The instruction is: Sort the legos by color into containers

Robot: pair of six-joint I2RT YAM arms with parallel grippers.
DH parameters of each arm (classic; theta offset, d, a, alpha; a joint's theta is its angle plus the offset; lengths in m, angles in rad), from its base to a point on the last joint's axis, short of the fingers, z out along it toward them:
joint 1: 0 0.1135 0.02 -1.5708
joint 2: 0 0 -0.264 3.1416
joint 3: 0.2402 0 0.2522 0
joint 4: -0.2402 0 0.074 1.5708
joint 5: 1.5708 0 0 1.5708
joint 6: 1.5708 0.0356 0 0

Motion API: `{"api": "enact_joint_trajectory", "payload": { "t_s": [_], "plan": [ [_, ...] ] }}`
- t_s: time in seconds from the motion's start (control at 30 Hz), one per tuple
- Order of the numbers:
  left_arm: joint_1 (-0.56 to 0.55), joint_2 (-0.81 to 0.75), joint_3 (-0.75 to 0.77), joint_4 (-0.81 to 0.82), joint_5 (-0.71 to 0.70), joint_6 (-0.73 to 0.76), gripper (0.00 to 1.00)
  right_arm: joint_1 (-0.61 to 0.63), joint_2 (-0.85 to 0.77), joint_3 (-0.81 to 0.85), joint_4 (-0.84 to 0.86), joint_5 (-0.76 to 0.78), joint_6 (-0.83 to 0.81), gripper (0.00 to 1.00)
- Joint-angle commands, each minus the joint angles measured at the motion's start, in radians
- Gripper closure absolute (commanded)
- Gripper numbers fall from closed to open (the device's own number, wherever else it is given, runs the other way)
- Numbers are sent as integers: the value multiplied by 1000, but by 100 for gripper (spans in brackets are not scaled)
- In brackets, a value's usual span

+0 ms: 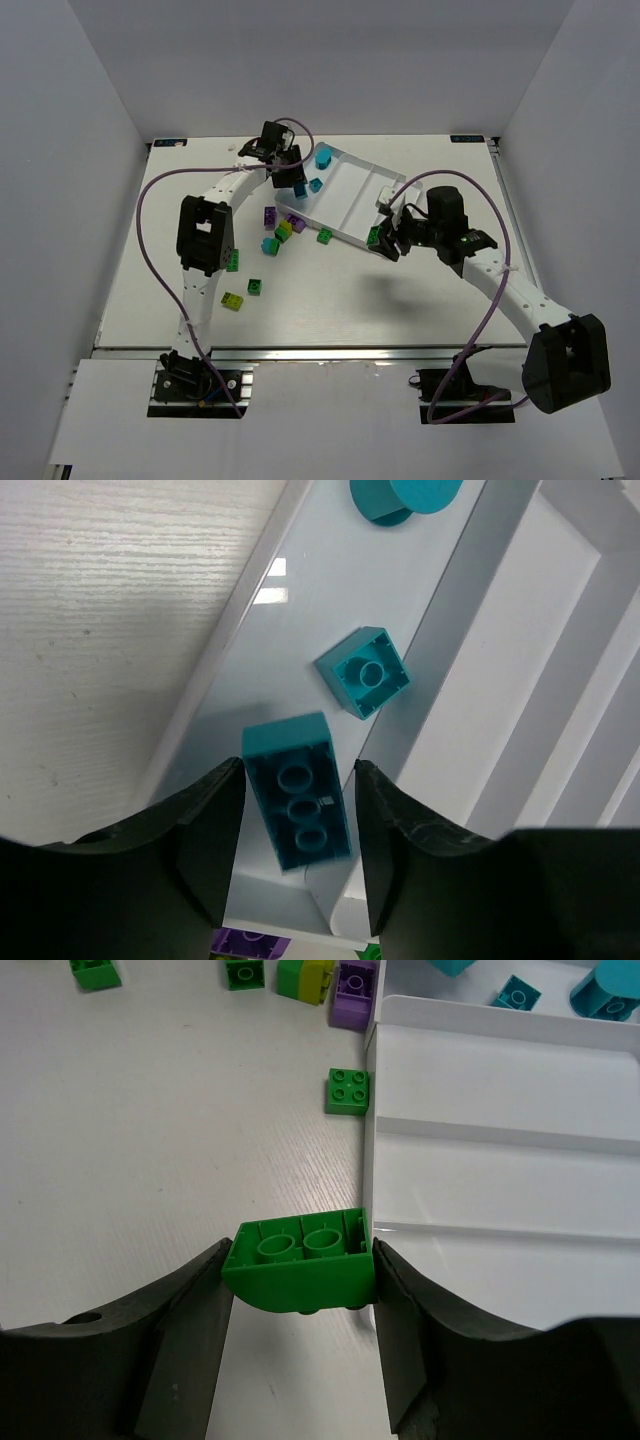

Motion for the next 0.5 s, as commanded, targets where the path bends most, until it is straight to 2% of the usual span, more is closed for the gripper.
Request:
{"api": "enact_joint_trajectory", "payload": {
  "t_s": [0.0,0.03,0.07,0.1,0.3,0.33,0.43,0.47],
  "plan": [
    [-3,-24,82,-22,-1,-3,41,-4,10,14,46,0,6,100],
    [-3,-30,83,-19,0,-4,40,-5,17,17,47,-1,4,100],
    [-3,-37,82,-16,0,-7,30,-5,30,25,47,-9,4,100],
    [-3,-45,80,-11,0,-9,27,-5,40,31,46,-14,6,100],
    [-3,-161,65,-29,-73,28,25,-5,148,132,6,-52,7,100],
    [-3,-231,45,-31,-93,37,25,-5,182,151,1,-54,10,100],
    [-3,-374,-132,15,-179,61,25,-5,260,232,-6,-44,32,100],
    [-3,-476,-192,32,-184,71,24,-5,285,258,-9,-37,67,100]
  ]
}}
